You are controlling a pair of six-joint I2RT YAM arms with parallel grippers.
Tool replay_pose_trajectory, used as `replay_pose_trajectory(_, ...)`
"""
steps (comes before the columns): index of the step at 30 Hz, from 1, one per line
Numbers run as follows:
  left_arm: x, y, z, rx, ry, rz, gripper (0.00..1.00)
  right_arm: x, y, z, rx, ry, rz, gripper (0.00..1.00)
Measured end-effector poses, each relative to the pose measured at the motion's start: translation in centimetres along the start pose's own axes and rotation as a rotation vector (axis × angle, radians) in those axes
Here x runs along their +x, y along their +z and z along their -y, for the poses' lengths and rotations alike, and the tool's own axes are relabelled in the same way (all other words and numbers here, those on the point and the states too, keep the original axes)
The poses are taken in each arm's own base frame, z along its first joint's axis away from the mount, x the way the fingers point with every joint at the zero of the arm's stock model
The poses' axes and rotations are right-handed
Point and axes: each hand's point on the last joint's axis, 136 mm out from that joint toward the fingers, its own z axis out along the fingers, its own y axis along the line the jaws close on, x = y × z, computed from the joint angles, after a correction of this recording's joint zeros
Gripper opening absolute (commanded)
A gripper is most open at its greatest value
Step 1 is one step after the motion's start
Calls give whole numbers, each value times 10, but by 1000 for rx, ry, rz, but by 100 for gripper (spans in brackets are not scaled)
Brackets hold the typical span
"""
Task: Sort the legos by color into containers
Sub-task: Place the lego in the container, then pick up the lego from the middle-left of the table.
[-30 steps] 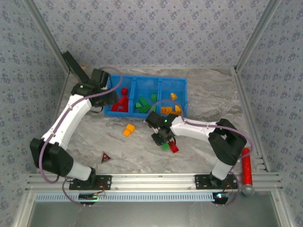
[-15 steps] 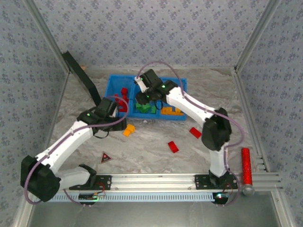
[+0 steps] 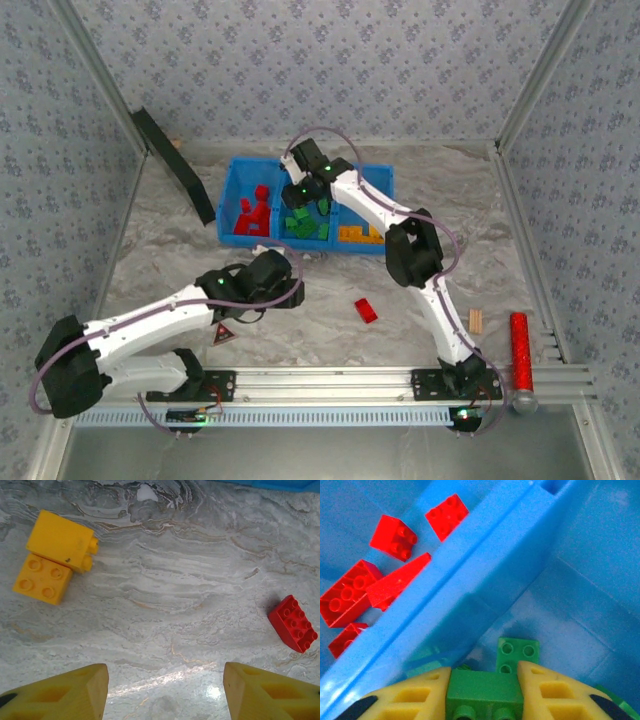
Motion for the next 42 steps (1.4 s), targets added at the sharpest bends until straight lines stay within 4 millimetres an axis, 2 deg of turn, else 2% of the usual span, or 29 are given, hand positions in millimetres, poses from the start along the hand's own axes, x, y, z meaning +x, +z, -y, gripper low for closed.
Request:
replay_pose_trajectory(3, 1, 7, 14, -16, 11, -14, 62, 0, -1, 3, -4, -9, -1, 57)
replay_pose_trajectory(7, -4, 19, 44, -27, 10, -49, 63, -3, -11, 3, -17, -19, 7, 67)
replay_pose_trajectory(10, -8, 32, 72, -32, 9, -72, 64, -13, -29, -3, -39, -34, 37, 71)
replay_pose_trajectory(16, -4, 63, 122, -70, 16, -133, 65, -48, -93, -14, -83, -52, 157, 73)
replay_pose_trajectory(19, 3, 80, 133, -113, 20, -181, 65, -63, -130, -9, -86, -47, 216, 76)
replay_pose_trajectory(23, 18, 104, 136, -172, 4, -257, 65, -69, -174, 6, -69, -27, 260, 78)
replay_pose_trajectory(28, 38, 123, 129, -233, -28, -340, 65, -54, -223, 29, -29, 20, 293, 79)
replay_pose_trajectory(32, 40, 127, 140, -221, -60, -367, 64, -35, -246, 44, 2, 55, 300, 80)
replay_pose_trajectory(38, 55, 142, 143, -244, -86, -421, 62, -5, -247, 57, 21, 101, 264, 80)
replay_pose_trajectory(42, 58, 141, 145, -247, -108, -440, 53, 10, -243, 67, 36, 127, 235, 80)
